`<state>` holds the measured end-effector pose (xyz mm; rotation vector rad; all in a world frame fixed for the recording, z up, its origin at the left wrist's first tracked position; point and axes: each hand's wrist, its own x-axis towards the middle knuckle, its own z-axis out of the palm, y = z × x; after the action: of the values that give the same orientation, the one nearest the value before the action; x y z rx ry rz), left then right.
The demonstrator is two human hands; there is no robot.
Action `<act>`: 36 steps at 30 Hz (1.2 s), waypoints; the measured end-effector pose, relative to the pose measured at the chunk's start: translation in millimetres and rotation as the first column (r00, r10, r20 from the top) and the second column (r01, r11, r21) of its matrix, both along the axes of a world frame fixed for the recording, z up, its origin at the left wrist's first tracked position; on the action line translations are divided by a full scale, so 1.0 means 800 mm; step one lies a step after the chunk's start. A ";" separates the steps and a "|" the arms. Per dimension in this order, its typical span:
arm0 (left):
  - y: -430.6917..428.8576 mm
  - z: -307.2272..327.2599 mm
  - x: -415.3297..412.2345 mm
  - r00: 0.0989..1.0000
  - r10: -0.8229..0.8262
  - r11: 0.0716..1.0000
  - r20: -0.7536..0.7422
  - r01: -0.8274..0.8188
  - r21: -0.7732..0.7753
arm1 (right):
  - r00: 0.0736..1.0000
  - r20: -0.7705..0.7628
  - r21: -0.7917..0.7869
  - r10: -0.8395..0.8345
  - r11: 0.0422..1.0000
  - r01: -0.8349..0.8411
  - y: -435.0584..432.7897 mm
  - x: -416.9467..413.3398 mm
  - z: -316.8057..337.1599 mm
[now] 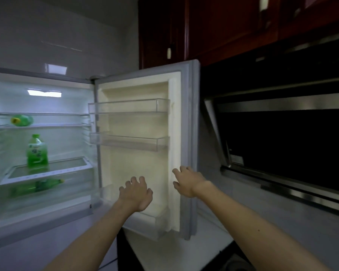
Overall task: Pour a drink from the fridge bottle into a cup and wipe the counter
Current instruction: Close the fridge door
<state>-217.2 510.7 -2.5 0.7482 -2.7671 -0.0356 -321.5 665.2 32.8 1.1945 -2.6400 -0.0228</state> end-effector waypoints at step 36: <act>0.113 0.056 -0.155 0.880 -0.236 0.972 -0.413 0.206 -0.116 | 0.979 -0.097 -0.669 0.177 0.717 -0.196 0.011 -0.170 0.140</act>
<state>-341.2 601.1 42.4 0.3474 -2.4026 -0.1323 -457.9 673.8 144.4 1.1455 -2.1467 0.8806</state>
